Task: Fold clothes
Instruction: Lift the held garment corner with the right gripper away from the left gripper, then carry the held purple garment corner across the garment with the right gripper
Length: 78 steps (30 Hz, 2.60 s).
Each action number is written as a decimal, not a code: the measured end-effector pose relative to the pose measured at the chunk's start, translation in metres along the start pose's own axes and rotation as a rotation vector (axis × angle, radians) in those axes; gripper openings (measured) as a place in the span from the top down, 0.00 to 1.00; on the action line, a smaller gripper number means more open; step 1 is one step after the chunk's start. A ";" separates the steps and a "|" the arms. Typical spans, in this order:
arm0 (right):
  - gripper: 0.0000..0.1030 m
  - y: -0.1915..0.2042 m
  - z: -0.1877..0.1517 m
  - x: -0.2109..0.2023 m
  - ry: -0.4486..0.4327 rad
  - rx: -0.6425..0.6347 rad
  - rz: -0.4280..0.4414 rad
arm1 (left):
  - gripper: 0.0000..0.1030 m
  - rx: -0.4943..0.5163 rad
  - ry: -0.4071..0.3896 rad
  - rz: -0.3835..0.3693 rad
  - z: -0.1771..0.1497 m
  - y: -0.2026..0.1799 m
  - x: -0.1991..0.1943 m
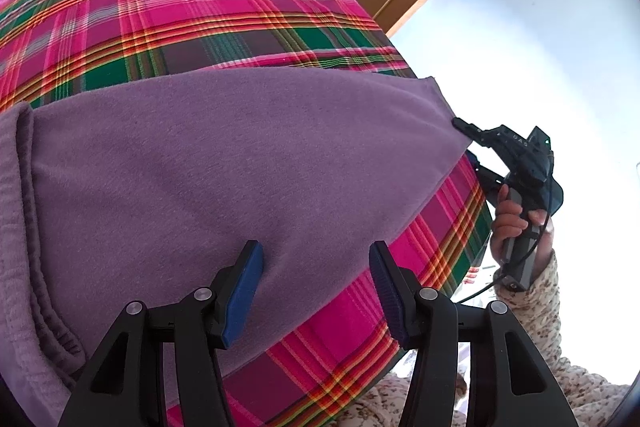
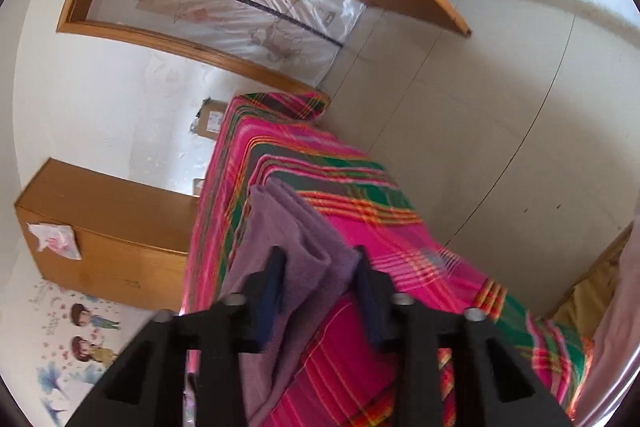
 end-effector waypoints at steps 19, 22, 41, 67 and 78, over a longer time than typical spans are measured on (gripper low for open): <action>0.87 0.037 -0.006 -0.002 -0.132 -0.244 -0.157 | 0.44 0.009 0.004 -0.013 -0.002 0.001 0.001; 0.87 0.056 -0.014 -0.006 -0.172 -0.337 -0.184 | 0.44 -0.002 0.007 -0.016 -0.001 0.001 0.001; 0.88 0.148 -0.061 -0.029 -0.230 -0.627 -0.083 | 0.44 -0.108 0.015 -0.133 0.041 -0.001 0.026; 0.88 0.131 -0.059 -0.048 -0.268 -0.580 -0.103 | 0.44 -0.331 -0.075 -0.241 0.113 -0.001 0.088; 0.88 0.149 -0.074 -0.052 -0.280 -0.629 -0.067 | 0.44 -0.380 -0.083 -0.312 0.105 0.003 0.080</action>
Point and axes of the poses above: each gripper's, at about its wrist camera, not at the fingertips, and x roughly the way its jaws point, y to its left, z to its top, the point moved 2 cm from there along x, roughly the way its jaws point, and after that the axes turned 6 degrees about x, right-handed, at the moved point
